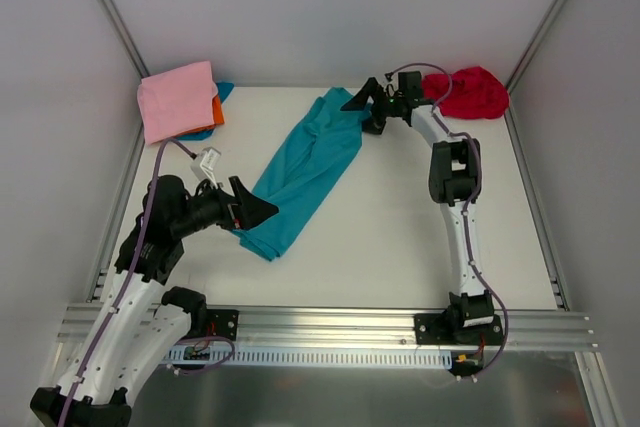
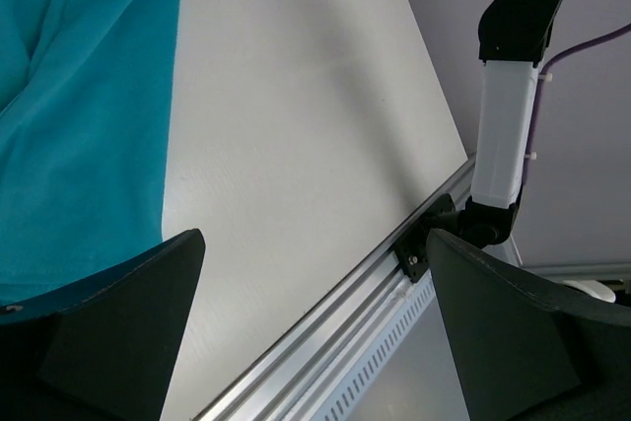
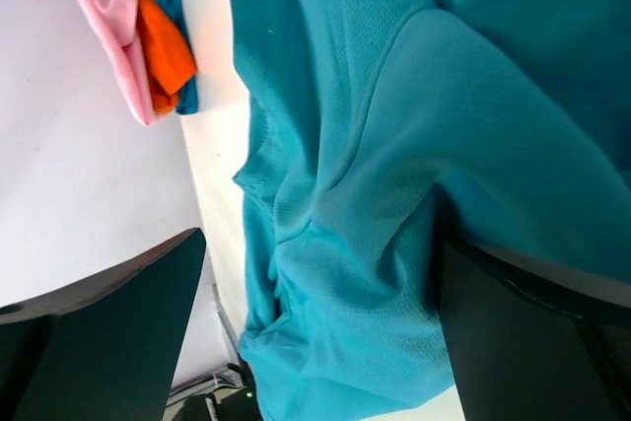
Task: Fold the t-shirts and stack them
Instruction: Rotate the tshirt 90 degrees
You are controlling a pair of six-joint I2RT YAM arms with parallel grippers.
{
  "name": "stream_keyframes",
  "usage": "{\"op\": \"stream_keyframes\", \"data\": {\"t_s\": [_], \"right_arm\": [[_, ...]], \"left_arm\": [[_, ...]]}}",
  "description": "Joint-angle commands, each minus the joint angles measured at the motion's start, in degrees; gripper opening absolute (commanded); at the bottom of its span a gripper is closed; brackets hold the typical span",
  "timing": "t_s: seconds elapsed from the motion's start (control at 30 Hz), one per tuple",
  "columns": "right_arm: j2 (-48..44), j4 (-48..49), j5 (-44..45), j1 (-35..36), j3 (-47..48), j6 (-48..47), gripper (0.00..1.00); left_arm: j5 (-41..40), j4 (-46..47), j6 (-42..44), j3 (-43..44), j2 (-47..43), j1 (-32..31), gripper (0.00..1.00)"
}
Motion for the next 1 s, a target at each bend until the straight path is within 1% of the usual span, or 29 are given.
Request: {"op": "stream_keyframes", "data": {"t_s": [0.0, 0.07, 0.1, 0.13, 0.17, 0.2, 0.23, 0.27, 0.3, 0.33, 0.37, 0.43, 0.47, 0.53, 0.57, 0.6, 0.63, 0.67, 0.7, 0.77, 0.8, 0.97], "right_arm": [[-2.5, 10.2, -2.3, 0.0, 2.6, 6.7, 0.99], [-9.1, 8.3, -0.5, -0.4, -3.0, 3.0, 0.99], [-12.4, 6.9, 2.9, -0.5, -5.8, -3.3, 0.99], [-20.0, 3.3, 5.7, -0.7, -8.9, -7.1, 0.99], [-24.0, 1.3, 8.1, -0.7, -14.5, -10.7, 0.99], [-27.7, -0.5, 13.3, -0.8, -17.0, -14.1, 0.99], [-34.9, -3.9, 15.7, -0.9, -19.1, -19.8, 1.0], [-38.4, -5.9, 17.9, -0.9, -22.8, -22.5, 1.0], [-41.7, -7.8, 23.1, -1.0, -24.4, -24.7, 0.99], [-44.8, -10.8, 25.5, -1.0, -26.2, -28.1, 1.0], [-51.0, -12.2, 29.3, -1.0, -29.9, -29.1, 0.99], [-56.7, -15.6, 31.6, -1.1, -33.6, -31.4, 0.99], [-62.2, -16.6, 32.2, -1.1, -38.0, -31.6, 0.99], [-68.1, -16.5, 32.1, -1.0, -44.4, -30.7, 1.0], [-74.1, -15.8, 31.5, -1.0, -47.8, -29.9, 1.0], [-77.1, -15.0, 30.6, -1.0, -54.4, -29.8, 0.99], [-80.0, -14.1, 30.6, -1.0, -57.4, -28.9, 0.99], [-82.7, -13.6, 30.4, -1.0, -60.1, -27.3, 0.99], [-87.2, -13.8, 30.4, -1.1, -64.2, -27.1, 0.99], [-90.9, -14.8, 30.4, -1.1, -67.1, -26.4, 0.99], [-93.9, -15.0, 30.0, -1.1, -68.1, -26.2, 0.99], [-99.2, -18.9, 29.9, -1.1, -70.9, -26.2, 0.99]], "left_arm": [[3.0, -0.1, 0.4, 0.0, -1.1, -0.5, 0.99], [2.6, -0.6, 1.1, -0.1, -1.0, -0.5, 0.99], [2.3, -0.7, 1.6, 0.0, -0.7, -0.5, 0.99], [0.8, -0.9, 2.3, 0.0, -0.5, -0.5, 0.99], [0.0, -1.3, 2.6, 0.2, -0.3, -0.6, 0.99], [-0.7, -0.9, 3.0, 0.2, 0.0, -0.5, 0.99], [-1.5, -0.5, 3.7, 0.0, 0.2, -0.5, 0.99], [-2.3, 0.0, 4.0, -0.1, 0.4, -0.6, 0.99], [-2.9, 1.2, 4.4, -0.4, 0.6, -0.6, 0.99], [-4.4, 1.4, 4.8, -0.7, 0.7, -0.5, 0.99], [-5.0, 1.5, 4.9, -0.8, 1.3, -0.6, 0.99], [-6.2, 0.8, 5.5, -0.6, 2.4, -0.5, 0.99], [-9.5, -0.6, 5.3, -0.1, 3.8, -0.5, 0.99], [-11.9, -4.1, 5.3, 0.8, 5.7, -0.5, 0.99], [-14.9, -5.2, 5.1, 1.1, 6.7, -0.5, 0.99], [-16.3, -6.2, 4.9, 1.4, 8.9, -0.6, 0.99], [-17.8, -7.9, 5.1, 2.0, 10.1, -0.6, 0.99], [-20.0, -9.9, 5.0, 2.8, 13.4, -0.5, 0.99], [-24.3, -11.6, 4.9, 3.5, 15.2, -0.6, 0.99], [-26.7, -13.9, 4.8, 5.1, 18.6, -0.5, 0.99], [-27.4, -13.6, 4.7, 5.1, 20.9, -0.6, 0.99], [-28.5, -10.2, 3.6, 3.8, 27.6, -0.6, 0.99]]}}
